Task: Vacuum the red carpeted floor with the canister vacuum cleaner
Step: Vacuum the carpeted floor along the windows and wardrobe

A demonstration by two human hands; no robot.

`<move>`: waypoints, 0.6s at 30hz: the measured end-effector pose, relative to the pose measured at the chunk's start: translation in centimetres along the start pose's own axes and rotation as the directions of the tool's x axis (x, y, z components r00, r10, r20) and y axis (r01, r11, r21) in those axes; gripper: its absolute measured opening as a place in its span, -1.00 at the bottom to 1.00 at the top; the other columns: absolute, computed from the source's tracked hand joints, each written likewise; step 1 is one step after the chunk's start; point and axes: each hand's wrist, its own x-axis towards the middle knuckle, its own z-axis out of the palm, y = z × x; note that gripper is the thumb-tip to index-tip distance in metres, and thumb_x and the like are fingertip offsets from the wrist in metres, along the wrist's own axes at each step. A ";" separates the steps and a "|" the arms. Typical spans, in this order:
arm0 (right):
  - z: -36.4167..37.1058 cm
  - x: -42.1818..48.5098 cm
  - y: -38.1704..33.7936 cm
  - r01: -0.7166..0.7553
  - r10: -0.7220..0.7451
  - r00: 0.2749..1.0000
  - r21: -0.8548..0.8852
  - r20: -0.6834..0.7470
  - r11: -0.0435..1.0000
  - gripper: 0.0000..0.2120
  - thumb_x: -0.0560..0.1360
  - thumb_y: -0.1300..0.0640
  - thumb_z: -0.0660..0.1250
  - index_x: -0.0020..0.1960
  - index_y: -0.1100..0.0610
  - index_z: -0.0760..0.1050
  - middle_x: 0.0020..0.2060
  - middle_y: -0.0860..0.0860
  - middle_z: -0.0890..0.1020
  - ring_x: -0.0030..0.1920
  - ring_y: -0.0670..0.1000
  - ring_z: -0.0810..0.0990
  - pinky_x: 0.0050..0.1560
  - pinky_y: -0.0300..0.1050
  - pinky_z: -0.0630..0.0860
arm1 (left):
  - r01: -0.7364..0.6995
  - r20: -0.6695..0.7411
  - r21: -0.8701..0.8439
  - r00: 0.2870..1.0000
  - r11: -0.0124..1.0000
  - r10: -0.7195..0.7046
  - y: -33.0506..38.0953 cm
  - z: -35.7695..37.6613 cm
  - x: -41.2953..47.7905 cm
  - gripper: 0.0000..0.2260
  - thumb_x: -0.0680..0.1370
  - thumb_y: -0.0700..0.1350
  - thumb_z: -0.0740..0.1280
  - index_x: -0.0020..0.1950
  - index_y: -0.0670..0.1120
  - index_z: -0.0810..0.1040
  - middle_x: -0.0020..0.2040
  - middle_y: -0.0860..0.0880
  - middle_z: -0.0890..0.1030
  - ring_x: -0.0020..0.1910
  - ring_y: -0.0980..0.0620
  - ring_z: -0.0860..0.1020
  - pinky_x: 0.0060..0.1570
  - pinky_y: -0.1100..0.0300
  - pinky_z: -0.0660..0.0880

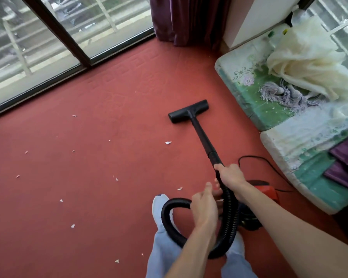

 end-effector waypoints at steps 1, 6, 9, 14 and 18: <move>-0.9 -0.2 0.8 -0.005 0.005 1.000 -0.013 0.004 1.000 -0.75 0.58 0.08 0.28 -0.04 0.30 0.49 -0.35 0.15 0.61 -0.48 0.08 0.53 -0.43 -0.11 0.49 | 0.005 -0.008 -0.015 1.000 1.000 -0.005 -0.7 0.6 -0.6 -0.62 0.61 0.02 0.24 -0.18 -0.22 0.66 -0.20 -0.22 0.71 -0.26 -0.18 0.69 -0.09 -0.10 0.65; -6.1 -1.5 3.5 -0.004 0.006 0.998 -0.030 0.061 1.000 -0.75 0.55 0.11 0.29 -0.15 0.31 0.49 -0.38 0.16 0.60 -0.46 0.09 0.53 -0.36 -0.07 0.51 | -0.009 -0.060 -0.023 0.998 1.000 0.008 -4.3 4.7 -2.8 -0.57 0.48 0.13 0.22 -0.37 -0.11 0.68 -0.24 -0.20 0.71 -0.23 -0.22 0.68 -0.12 -0.17 0.64; -9.1 -2.5 5.2 -0.011 0.017 0.993 -0.050 0.118 0.999 -0.71 0.54 0.10 0.29 -0.19 0.33 0.51 -0.44 0.16 0.57 -0.48 0.09 0.50 -0.30 -0.06 0.48 | -0.025 -0.069 -0.007 0.997 1.000 0.025 -6.5 6.8 -4.4 -0.61 0.39 0.10 0.18 -0.42 -0.10 0.66 -0.28 -0.23 0.69 -0.27 -0.24 0.68 -0.16 -0.18 0.64; -12.1 -4.1 7.3 -0.027 0.045 0.980 -0.091 0.195 0.995 -0.76 0.55 0.15 0.27 -0.13 0.35 0.49 -0.48 0.14 0.54 -0.55 0.04 0.47 -0.40 -0.16 0.42 | -0.018 -0.073 -0.017 0.997 1.000 0.016 -8.4 8.5 -7.5 -0.57 0.48 0.04 0.17 -0.32 -0.20 0.69 -0.31 -0.21 0.69 -0.30 -0.18 0.68 -0.20 -0.07 0.66; -13.3 -6.5 8.8 -0.013 0.058 0.965 -0.176 0.254 0.984 -0.80 0.55 0.20 0.26 -0.16 0.32 0.49 -0.47 0.15 0.51 -0.57 0.01 0.43 -0.51 -0.25 0.38 | 0.021 -0.080 -0.056 0.996 0.998 -0.026 -10.9 8.7 -8.9 -0.53 0.54 0.02 0.16 -0.32 -0.26 0.69 -0.36 -0.20 0.68 -0.32 -0.19 0.68 -0.20 -0.09 0.67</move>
